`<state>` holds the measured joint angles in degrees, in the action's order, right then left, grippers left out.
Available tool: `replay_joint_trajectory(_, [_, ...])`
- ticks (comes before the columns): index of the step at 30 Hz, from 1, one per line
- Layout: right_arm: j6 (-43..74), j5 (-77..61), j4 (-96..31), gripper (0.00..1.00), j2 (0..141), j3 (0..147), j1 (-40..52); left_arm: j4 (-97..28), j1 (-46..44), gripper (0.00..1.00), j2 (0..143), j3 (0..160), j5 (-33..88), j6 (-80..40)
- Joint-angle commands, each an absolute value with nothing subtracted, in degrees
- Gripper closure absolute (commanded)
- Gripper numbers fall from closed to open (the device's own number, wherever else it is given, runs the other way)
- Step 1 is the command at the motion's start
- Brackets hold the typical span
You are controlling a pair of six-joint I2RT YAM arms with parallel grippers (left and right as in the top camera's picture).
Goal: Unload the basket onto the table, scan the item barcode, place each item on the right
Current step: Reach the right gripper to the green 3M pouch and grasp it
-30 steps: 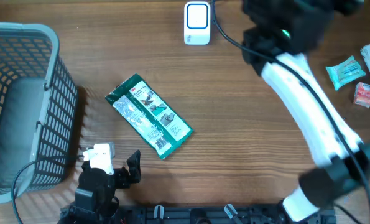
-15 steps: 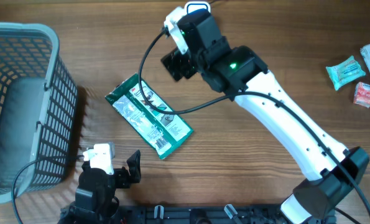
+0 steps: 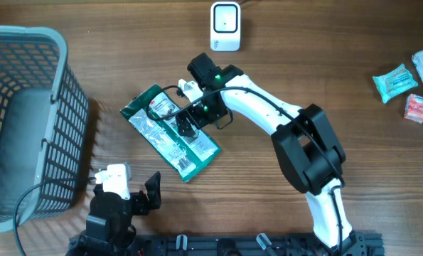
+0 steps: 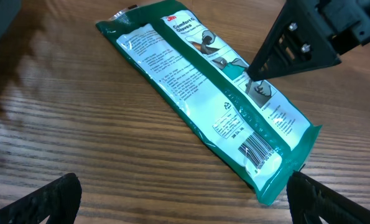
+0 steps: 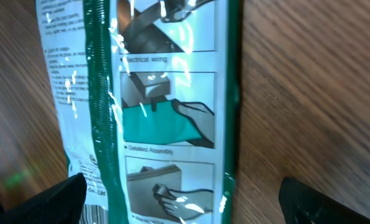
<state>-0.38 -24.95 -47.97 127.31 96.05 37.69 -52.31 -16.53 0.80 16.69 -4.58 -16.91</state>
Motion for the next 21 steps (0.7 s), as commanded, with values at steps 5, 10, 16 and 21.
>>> replay_joint_trajectory(5, [3.6,-17.8,-46.7,0.00,132.3,96.4,43.7,-52.2,-16.8,0.00,0.4,16.7,-4.5,-17.4])
replay_joint_trajectory(10, [9.4,-12.0,-48.4,0.08,136.7,97.1,44.8,-52.2,-16.8,0.00,0.4,16.7,-4.5,-17.4])
replay_joint_trajectory(16, [13.8,-10.8,-57.1,0.96,142.7,99.1,44.7,-52.2,-16.8,0.00,0.4,16.6,-4.5,-17.4])
replay_joint_trajectory(21, [20.3,-13.3,-61.0,0.96,142.3,102.1,40.0,-52.2,-16.8,0.00,0.4,16.6,-4.5,-17.4])
